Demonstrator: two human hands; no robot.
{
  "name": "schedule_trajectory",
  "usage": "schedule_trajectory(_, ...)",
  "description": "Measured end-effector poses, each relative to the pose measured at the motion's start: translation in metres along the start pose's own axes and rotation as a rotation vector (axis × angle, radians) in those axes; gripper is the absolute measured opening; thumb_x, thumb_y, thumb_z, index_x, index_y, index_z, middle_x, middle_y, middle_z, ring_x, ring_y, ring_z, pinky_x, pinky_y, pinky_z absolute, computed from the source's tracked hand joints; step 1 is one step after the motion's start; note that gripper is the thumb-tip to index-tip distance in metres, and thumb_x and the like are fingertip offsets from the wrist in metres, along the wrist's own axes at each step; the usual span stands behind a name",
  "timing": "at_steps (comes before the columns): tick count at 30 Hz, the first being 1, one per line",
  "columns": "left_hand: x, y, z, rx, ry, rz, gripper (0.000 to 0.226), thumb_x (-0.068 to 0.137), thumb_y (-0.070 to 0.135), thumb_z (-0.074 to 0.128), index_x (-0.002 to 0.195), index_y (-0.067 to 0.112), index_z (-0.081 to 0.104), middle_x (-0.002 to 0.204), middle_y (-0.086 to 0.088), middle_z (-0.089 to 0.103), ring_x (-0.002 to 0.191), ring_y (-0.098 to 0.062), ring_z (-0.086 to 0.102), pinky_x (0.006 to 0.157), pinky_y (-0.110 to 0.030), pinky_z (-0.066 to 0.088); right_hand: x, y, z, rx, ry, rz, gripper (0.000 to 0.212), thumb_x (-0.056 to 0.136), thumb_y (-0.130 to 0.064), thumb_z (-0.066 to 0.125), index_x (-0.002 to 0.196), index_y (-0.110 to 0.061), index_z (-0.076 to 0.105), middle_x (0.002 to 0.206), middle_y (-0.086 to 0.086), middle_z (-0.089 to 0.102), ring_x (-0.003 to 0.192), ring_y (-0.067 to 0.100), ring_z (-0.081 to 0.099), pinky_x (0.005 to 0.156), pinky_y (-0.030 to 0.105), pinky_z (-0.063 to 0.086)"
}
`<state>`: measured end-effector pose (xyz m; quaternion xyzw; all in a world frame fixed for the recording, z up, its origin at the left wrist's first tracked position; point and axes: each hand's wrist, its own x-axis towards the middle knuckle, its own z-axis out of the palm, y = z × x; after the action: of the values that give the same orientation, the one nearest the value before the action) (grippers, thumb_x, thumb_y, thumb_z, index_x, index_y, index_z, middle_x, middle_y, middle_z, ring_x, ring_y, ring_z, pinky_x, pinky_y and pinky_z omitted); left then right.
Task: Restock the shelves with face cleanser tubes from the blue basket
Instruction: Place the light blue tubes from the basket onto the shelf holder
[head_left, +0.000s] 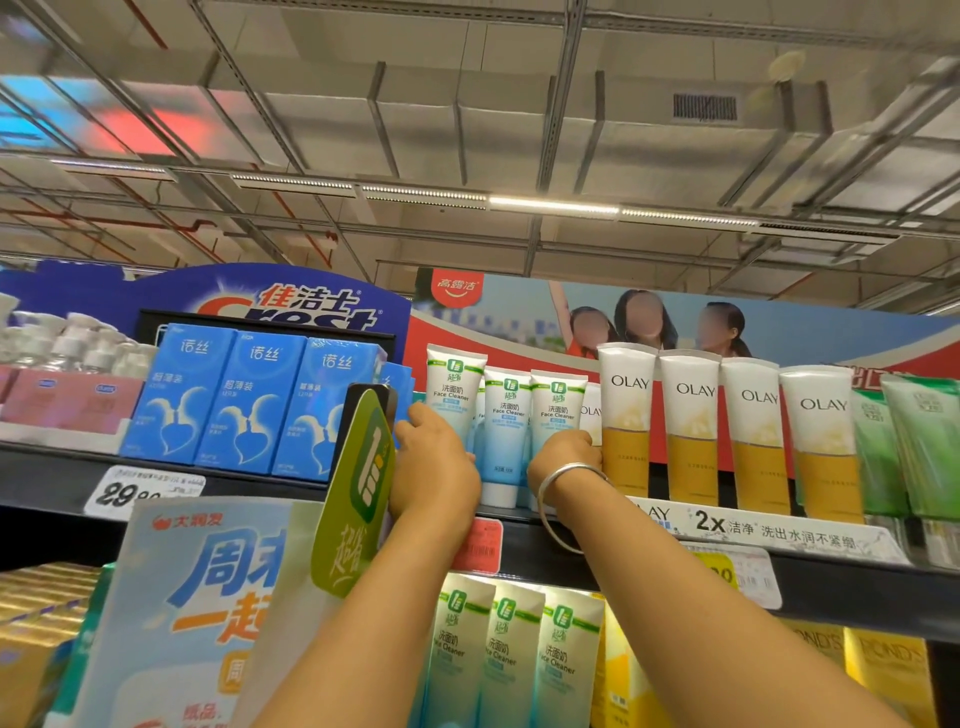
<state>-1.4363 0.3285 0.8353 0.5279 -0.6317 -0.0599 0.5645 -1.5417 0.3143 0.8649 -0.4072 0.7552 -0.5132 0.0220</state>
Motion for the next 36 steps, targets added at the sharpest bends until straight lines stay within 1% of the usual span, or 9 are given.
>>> schedule_trajectory(9,0.003,0.002,-0.002,-0.041,-0.006,-0.041,0.058,0.089,0.020,0.060,0.132,0.001,0.027,0.136,-0.017,0.036,0.120,-0.036,0.046,0.089,-0.043,0.044,-0.024,-0.002,-0.018,-0.205,-0.007,-0.159,0.060,0.092,-0.014,0.051,0.139,0.007,0.022,0.144,0.020,0.032,0.132,0.030,0.037,0.107,0.033,0.036)
schedule_trajectory(12,-0.002,0.004,-0.007,-0.092,0.065,0.012,0.061,0.089,0.019,0.059,0.136,0.000,0.025,0.137,-0.017,0.033,0.123,-0.035,0.041,0.093,-0.041,0.041,-0.033,-0.001,-0.028,-0.118,-0.040,-0.267,0.043,0.090,-0.010,0.050,0.130,0.003,0.042,0.133,0.020,0.047,0.122,0.031,0.048,0.099,0.033,0.042)
schedule_trajectory(15,-0.011,0.010,-0.017,-0.182,0.191,0.175,0.055,0.090,0.019,0.057,0.136,0.006,0.031,0.135,-0.016,0.037,0.121,-0.034,0.040,0.093,-0.039,0.038,-0.047,0.001,-0.043,0.059,-0.006,-0.374,0.037,0.088,-0.009,0.053,0.125,-0.004,0.047,0.129,0.015,0.050,0.116,0.029,0.052,0.095,0.034,0.046)
schedule_trajectory(17,-0.019,0.014,-0.027,-0.287,0.243,0.269,0.040,0.090,0.020,0.056,0.127,0.010,0.045,0.126,-0.013,0.048,0.113,-0.030,0.048,0.089,-0.036,0.038,-0.057,0.002,-0.056,0.151,0.041,-0.477,0.031,0.088,-0.012,0.053,0.119,-0.009,0.052,0.122,0.012,0.055,0.110,0.027,0.055,0.095,0.039,0.047)
schedule_trajectory(20,-0.032,0.013,-0.044,-0.494,0.235,0.318,0.018,0.090,0.020,0.056,0.107,0.016,0.057,0.105,-0.002,0.060,0.090,-0.017,0.056,0.069,-0.022,0.040,-0.077,0.004,-0.075,0.255,0.057,-0.577,0.017,0.089,-0.014,0.052,0.103,-0.013,0.060,0.102,0.006,0.063,0.099,0.024,0.061,0.090,0.042,0.051)
schedule_trajectory(22,-0.045,0.005,-0.051,-0.619,0.176,0.301,0.009,0.088,0.021,0.059,0.098,0.021,0.059,0.094,0.005,0.062,0.080,-0.011,0.057,0.064,-0.020,0.040,-0.092,0.012,-0.083,0.314,0.018,-0.592,0.010,0.089,-0.014,0.052,0.093,-0.016,0.061,0.091,0.001,0.063,0.092,0.021,0.064,0.083,0.037,0.054)
schedule_trajectory(26,-0.085,-0.014,-0.042,-0.924,-0.100,0.210,0.010,0.087,0.019,0.061,0.083,0.028,0.062,0.085,0.008,0.066,0.082,-0.014,0.064,0.073,-0.028,0.050,-0.122,0.056,-0.091,0.279,-0.076,-0.546,0.017,0.091,-0.016,0.052,0.079,-0.025,0.059,0.079,-0.001,0.063,0.069,0.011,0.060,0.054,0.015,0.048)
schedule_trajectory(31,-0.141,-0.038,-0.002,-1.028,-0.380,0.065,0.014,0.088,0.013,0.059,0.083,0.025,0.064,0.081,0.005,0.066,0.064,-0.003,0.064,0.057,-0.014,0.050,-0.144,0.131,-0.092,0.270,-0.110,-0.369,0.011,0.092,-0.012,0.052,0.086,-0.015,0.061,0.073,0.001,0.061,0.061,0.007,0.057,0.050,0.012,0.044)
schedule_trajectory(36,-0.219,-0.075,0.038,-0.953,-0.634,-0.168,0.016,0.090,0.013,0.057,0.080,0.025,0.064,0.077,0.005,0.066,0.063,-0.005,0.063,0.059,-0.019,0.047,-0.189,0.218,-0.096,0.388,-0.208,-0.089,0.012,0.092,-0.007,0.050,0.085,-0.010,0.059,0.066,0.001,0.058,0.049,0.003,0.055,0.048,0.013,0.046)
